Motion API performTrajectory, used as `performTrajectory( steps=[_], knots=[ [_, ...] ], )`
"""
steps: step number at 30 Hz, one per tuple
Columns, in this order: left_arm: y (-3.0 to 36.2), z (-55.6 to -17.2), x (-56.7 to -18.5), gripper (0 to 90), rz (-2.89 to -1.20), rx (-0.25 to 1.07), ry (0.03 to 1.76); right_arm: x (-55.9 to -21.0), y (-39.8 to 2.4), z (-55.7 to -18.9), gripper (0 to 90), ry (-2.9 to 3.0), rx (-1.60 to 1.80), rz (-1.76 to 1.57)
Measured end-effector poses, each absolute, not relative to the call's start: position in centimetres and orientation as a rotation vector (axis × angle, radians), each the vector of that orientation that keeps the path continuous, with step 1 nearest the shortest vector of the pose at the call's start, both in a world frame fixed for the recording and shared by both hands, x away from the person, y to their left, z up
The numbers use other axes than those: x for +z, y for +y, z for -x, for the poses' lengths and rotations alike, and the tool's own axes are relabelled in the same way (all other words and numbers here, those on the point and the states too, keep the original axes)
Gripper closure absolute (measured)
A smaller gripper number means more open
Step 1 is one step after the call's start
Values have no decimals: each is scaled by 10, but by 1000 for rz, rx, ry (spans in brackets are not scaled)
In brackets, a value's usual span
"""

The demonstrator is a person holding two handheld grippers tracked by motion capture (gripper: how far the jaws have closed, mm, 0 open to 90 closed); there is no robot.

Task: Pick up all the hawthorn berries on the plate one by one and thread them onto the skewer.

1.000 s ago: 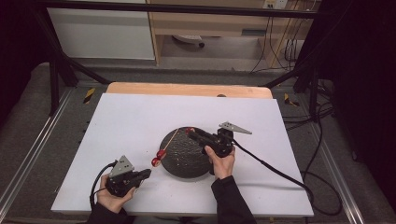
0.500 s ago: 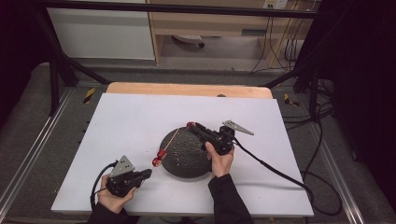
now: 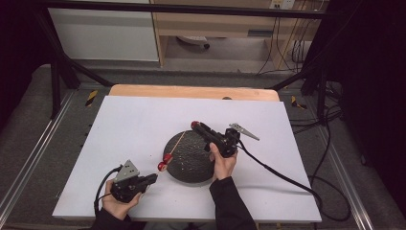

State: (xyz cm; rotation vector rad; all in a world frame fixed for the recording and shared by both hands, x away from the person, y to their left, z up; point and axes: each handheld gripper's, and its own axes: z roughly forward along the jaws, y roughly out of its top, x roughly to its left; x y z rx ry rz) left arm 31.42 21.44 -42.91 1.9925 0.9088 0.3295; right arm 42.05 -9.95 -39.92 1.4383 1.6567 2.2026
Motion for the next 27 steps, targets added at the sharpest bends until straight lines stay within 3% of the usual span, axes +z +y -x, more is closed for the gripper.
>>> performTrajectory(
  steps=[27],
  knots=[
    [207, -312, -429, 885, -1941, 299, 926, -402, -82, -421, 632, 1529, 2337, -1462]
  ],
)
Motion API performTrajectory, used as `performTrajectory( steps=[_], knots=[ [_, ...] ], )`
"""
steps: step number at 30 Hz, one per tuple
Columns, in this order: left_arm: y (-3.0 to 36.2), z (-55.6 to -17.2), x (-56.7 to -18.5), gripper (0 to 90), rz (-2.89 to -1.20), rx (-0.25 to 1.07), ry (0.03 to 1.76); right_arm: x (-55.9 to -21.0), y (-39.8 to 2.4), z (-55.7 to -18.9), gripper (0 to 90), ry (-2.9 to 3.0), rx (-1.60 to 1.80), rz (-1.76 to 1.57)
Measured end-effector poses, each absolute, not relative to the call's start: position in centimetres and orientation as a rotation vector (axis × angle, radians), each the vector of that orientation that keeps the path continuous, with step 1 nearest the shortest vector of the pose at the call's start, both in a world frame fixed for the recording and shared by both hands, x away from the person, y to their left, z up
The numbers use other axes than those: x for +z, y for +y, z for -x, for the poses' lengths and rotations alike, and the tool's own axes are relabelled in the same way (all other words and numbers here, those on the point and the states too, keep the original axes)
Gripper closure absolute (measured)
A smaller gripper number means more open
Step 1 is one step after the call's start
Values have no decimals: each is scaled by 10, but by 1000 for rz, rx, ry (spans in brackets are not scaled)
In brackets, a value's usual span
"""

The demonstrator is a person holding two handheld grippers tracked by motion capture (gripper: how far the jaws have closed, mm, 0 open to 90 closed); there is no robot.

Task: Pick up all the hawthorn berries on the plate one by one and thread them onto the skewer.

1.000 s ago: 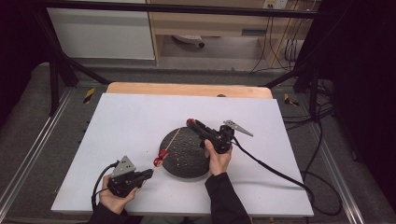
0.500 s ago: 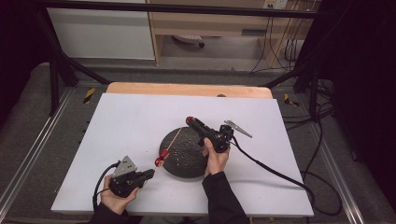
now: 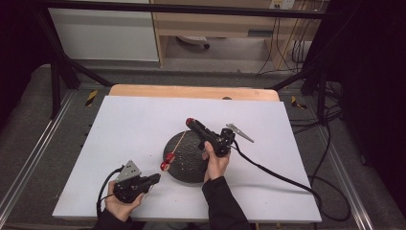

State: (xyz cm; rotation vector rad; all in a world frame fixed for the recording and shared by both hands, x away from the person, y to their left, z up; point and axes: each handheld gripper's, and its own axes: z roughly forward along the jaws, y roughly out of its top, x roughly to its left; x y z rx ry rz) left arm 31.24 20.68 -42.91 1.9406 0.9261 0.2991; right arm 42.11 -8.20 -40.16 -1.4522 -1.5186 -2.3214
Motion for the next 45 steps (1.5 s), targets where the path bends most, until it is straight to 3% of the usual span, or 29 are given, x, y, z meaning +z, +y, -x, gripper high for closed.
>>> performTrajectory(
  steps=[45],
  knots=[
    [179, -313, -424, 886, -1831, 275, 1008, -410, -78, -416, 635, -1459, -2332, 1394]
  ],
)
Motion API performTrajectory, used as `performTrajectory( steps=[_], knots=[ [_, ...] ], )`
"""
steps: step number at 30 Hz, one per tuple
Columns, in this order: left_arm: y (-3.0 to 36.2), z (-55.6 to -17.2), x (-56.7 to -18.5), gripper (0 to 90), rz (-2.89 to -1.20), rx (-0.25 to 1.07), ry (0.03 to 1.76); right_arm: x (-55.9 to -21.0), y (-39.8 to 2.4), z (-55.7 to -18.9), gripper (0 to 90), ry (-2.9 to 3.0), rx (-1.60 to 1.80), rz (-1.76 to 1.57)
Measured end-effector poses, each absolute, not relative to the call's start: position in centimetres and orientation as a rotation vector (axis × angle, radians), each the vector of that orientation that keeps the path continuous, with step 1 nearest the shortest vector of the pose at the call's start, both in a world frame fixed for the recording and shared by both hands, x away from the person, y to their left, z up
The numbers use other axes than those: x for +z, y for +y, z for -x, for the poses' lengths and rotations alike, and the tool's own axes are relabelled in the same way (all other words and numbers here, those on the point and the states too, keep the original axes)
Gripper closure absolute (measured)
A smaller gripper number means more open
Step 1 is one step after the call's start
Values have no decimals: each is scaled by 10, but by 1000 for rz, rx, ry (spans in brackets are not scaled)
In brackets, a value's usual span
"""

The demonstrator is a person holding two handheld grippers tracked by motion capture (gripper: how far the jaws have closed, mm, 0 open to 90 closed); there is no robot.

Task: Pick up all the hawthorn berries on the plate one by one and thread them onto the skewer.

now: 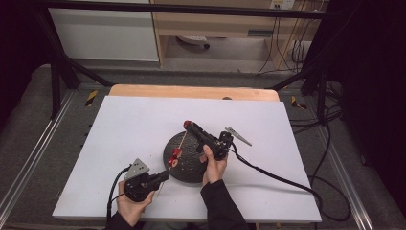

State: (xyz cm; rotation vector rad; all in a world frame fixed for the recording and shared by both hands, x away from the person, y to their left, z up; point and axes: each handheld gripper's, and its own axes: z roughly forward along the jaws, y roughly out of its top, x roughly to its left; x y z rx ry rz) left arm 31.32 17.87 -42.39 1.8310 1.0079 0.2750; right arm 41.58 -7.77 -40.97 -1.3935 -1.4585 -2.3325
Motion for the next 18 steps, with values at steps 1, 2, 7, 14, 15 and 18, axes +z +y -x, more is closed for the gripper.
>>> performTrajectory(
  steps=[1, 2, 7, 14, 15, 18],
  knots=[
    [178, -314, -424, 886, -1834, 276, 1007, -409, -78, -416, 635, -1458, -2335, 1393],
    [177, -314, -424, 886, -1831, 269, 1009, -409, -78, -416, 635, -1458, -2335, 1393],
    [173, -316, -420, 887, -1825, 275, 999, -408, -79, -415, 636, -1478, -2318, 1376],
    [167, -324, -411, 887, -1805, 285, 1010, -411, -77, -410, 637, -1515, -2280, 1358],
    [166, -325, -411, 886, -1805, 288, 1010, -411, -77, -410, 637, -1523, -2279, 1357],
    [165, -328, -409, 887, -1804, 297, 1009, -411, -76, -408, 637, -1547, -2268, 1353]
  ],
)
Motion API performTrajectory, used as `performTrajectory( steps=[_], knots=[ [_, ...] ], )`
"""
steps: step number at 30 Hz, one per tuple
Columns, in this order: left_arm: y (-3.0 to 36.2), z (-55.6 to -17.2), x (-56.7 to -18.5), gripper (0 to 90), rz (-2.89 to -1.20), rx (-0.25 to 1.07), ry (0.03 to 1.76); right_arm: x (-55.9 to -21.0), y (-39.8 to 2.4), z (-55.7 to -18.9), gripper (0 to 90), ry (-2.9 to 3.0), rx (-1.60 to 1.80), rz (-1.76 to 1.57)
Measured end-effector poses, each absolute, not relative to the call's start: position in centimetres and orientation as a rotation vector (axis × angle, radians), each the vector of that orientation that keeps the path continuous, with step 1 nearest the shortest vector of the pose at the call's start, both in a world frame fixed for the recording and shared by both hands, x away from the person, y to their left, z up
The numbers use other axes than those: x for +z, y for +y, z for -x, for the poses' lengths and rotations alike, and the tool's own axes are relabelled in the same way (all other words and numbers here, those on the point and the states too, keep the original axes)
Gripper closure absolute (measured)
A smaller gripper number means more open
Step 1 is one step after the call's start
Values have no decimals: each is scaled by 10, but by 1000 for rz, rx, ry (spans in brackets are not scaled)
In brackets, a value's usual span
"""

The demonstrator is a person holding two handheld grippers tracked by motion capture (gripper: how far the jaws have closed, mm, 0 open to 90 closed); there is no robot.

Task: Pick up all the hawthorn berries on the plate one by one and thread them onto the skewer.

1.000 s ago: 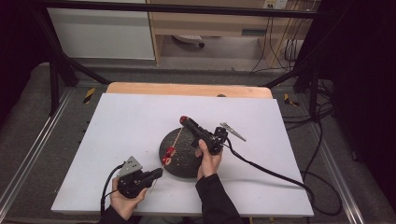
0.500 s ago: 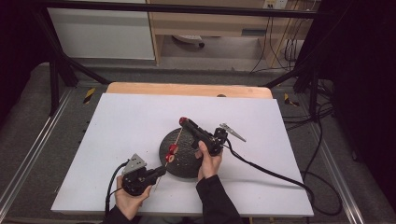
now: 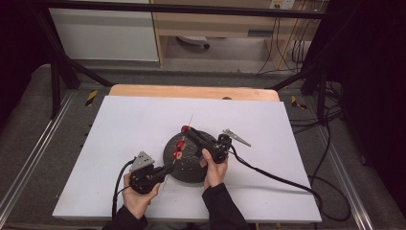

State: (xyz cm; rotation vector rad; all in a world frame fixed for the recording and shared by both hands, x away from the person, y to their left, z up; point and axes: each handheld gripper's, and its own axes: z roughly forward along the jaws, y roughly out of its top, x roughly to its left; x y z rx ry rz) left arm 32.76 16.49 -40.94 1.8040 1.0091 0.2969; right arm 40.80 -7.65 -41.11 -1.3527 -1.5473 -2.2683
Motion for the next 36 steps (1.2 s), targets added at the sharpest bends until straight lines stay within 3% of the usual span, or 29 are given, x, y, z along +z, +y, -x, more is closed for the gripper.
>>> performTrajectory(
  steps=[15, 22, 36],
  knots=[
    [166, -331, -414, 886, -1811, 304, 1008, -416, -74, -404, 624, -1663, -2198, 1348],
    [173, -332, -416, 886, -1807, 300, 1020, -409, -80, -404, 527, -1789, -2180, 1340],
    [180, -331, -421, 886, -1857, 300, 994, -404, -121, -402, 143, -2191, -1975, 1314]
  ],
)
